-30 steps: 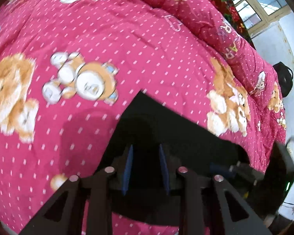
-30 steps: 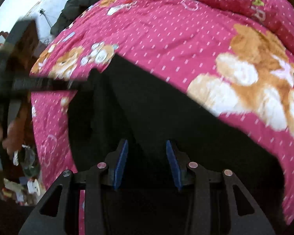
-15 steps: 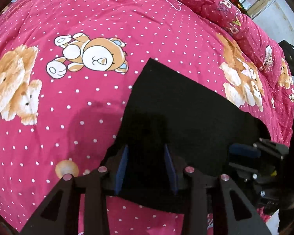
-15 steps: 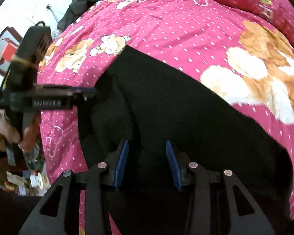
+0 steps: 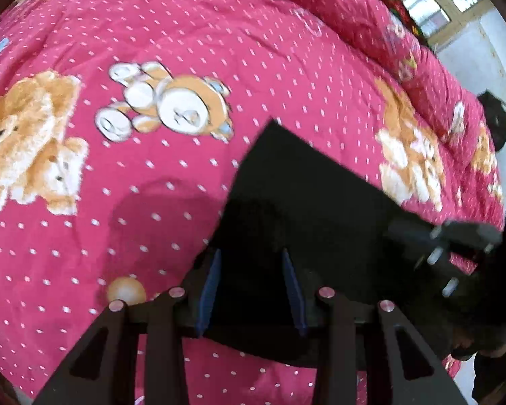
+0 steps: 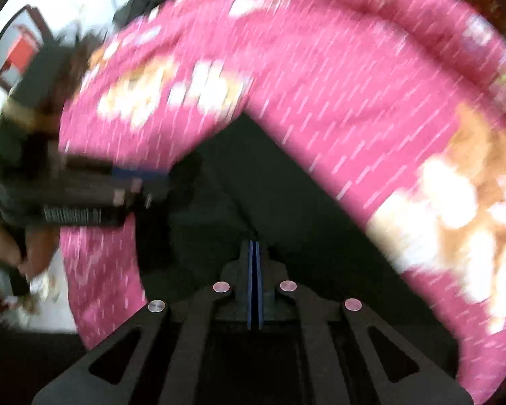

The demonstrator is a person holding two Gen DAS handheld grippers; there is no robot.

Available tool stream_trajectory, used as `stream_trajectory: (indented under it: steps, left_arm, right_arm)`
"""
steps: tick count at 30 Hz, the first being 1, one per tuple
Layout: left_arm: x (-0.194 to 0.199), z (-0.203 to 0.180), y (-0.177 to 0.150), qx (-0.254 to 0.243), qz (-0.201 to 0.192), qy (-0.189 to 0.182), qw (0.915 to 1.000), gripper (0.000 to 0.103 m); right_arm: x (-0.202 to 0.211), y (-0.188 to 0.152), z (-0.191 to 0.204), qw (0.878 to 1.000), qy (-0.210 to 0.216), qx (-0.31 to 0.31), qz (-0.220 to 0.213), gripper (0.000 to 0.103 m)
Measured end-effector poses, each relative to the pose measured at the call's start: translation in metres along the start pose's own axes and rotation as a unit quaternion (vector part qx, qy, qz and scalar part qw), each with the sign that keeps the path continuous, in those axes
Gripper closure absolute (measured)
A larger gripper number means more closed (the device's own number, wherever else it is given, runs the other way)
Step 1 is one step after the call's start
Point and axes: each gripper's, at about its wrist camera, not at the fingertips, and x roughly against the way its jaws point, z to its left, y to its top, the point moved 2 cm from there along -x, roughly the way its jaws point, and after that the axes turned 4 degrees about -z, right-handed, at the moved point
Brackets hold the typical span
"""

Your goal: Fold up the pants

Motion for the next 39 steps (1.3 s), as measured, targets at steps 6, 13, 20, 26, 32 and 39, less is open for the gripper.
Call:
stream_trajectory:
  steps: [6, 13, 20, 26, 32, 39]
  left_arm:
    - [0.006, 0.020, 0.011, 0.024, -0.006, 0.012, 0.9996, 0.063]
    - [-0.004, 0.002, 0.035, -0.023, 0.001, -0.017, 0.9996, 0.058]
    - [-0.033, -0.021, 0.046, -0.088, 0.022, -0.014, 0.9958, 0.057]
    - [-0.036, -0.030, 0.038, -0.127, 0.031, -0.001, 0.9914, 0.069]
    - [-0.008, -0.039, 0.029, -0.145, -0.012, 0.006, 0.9894, 0.096]
    - [0.004, -0.024, 0.027, -0.111, -0.039, 0.011, 0.9930, 0.095]
  right_arm:
    - [0.007, 0.019, -0.034, 0.998, -0.053, -0.041, -0.018, 0.103]
    - [0.049, -0.034, -0.057, 0.987, -0.082, -0.138, -0.026, 0.079]
    - [0.058, -0.072, -0.093, 0.980, -0.116, -0.164, -0.004, 0.063]
    - [0.032, -0.068, -0.076, 0.993, -0.071, -0.084, 0.048, 0.063]
    - [0.022, -0.066, -0.058, 0.993, -0.076, -0.045, 0.076, 0.101]
    - [0.065, -0.043, -0.062, 0.984, -0.169, -0.047, -0.039, 0.102]
